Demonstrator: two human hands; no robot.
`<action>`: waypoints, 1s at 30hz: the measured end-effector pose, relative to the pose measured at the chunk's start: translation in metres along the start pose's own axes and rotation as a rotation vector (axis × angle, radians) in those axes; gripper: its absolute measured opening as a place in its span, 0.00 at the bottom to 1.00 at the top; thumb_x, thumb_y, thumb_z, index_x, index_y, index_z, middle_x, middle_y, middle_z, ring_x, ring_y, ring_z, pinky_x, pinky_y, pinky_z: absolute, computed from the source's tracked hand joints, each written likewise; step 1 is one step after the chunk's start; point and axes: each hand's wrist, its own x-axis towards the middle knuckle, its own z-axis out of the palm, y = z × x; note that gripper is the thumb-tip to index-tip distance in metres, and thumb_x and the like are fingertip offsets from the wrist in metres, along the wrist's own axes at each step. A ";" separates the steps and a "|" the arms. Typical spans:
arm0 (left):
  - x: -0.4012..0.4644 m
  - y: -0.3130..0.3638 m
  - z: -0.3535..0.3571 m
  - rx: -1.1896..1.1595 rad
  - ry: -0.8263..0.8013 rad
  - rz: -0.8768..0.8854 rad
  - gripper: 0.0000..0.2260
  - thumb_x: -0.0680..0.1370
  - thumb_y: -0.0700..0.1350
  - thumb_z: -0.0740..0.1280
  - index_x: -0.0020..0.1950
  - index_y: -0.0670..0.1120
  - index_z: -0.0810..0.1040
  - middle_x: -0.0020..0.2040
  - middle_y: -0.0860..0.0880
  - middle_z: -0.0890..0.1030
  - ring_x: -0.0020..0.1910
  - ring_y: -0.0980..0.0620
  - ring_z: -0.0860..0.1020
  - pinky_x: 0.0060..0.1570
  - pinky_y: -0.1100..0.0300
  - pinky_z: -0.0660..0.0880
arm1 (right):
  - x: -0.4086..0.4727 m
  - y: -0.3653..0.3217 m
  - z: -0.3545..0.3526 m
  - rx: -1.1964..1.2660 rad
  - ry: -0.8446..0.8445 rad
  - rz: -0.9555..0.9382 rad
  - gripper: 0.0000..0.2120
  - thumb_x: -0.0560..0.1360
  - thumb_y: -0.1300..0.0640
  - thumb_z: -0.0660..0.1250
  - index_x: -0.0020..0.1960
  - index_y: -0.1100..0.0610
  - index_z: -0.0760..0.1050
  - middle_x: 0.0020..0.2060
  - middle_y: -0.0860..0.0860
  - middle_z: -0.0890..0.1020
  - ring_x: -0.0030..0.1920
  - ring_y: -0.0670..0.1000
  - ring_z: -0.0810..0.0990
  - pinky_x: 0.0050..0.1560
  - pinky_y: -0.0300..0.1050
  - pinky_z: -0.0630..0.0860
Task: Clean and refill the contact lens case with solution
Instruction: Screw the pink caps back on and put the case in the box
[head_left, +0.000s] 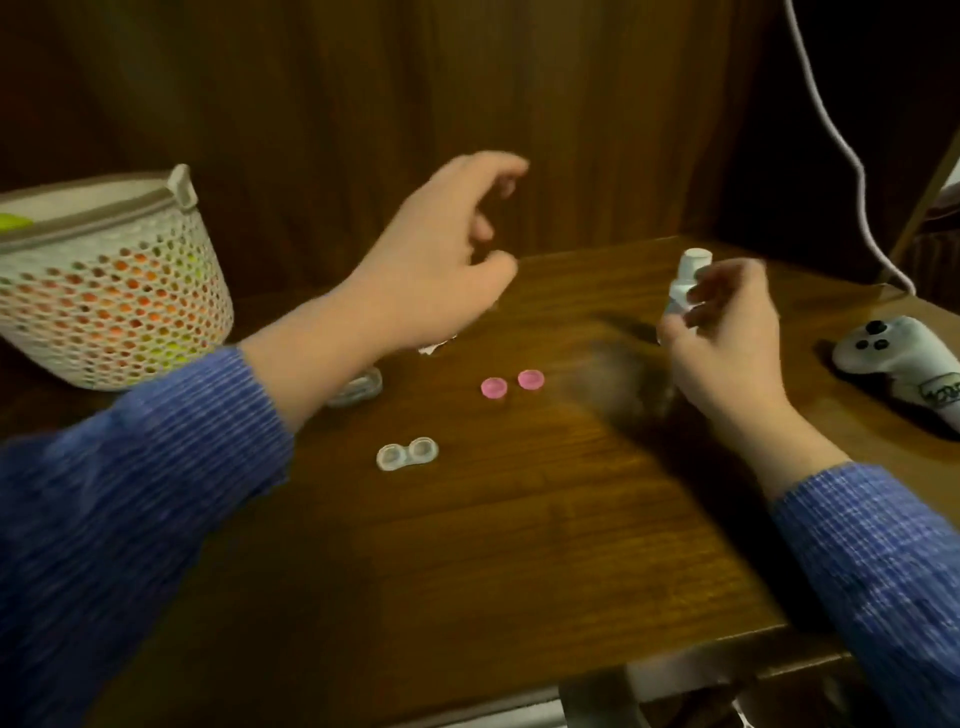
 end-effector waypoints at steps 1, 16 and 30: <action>-0.023 -0.014 -0.011 -0.031 0.042 -0.053 0.26 0.77 0.41 0.67 0.75 0.53 0.70 0.64 0.55 0.75 0.46 0.57 0.77 0.41 0.65 0.76 | -0.009 -0.004 0.006 0.021 -0.125 -0.054 0.21 0.74 0.60 0.74 0.61 0.49 0.69 0.51 0.43 0.77 0.47 0.42 0.78 0.44 0.35 0.72; -0.151 -0.098 0.012 -0.090 -0.222 -0.359 0.33 0.73 0.55 0.75 0.75 0.61 0.65 0.60 0.64 0.73 0.54 0.63 0.75 0.52 0.65 0.75 | 0.016 -0.055 0.086 -0.475 -0.908 -0.042 0.25 0.74 0.53 0.77 0.68 0.50 0.73 0.51 0.47 0.79 0.48 0.46 0.80 0.42 0.42 0.74; -0.154 -0.097 0.015 -0.126 -0.217 -0.344 0.33 0.74 0.53 0.75 0.75 0.59 0.64 0.58 0.64 0.75 0.57 0.62 0.74 0.56 0.65 0.74 | 0.003 -0.072 0.065 -0.269 -0.957 -0.148 0.08 0.68 0.53 0.77 0.44 0.42 0.84 0.41 0.44 0.86 0.38 0.46 0.87 0.35 0.38 0.81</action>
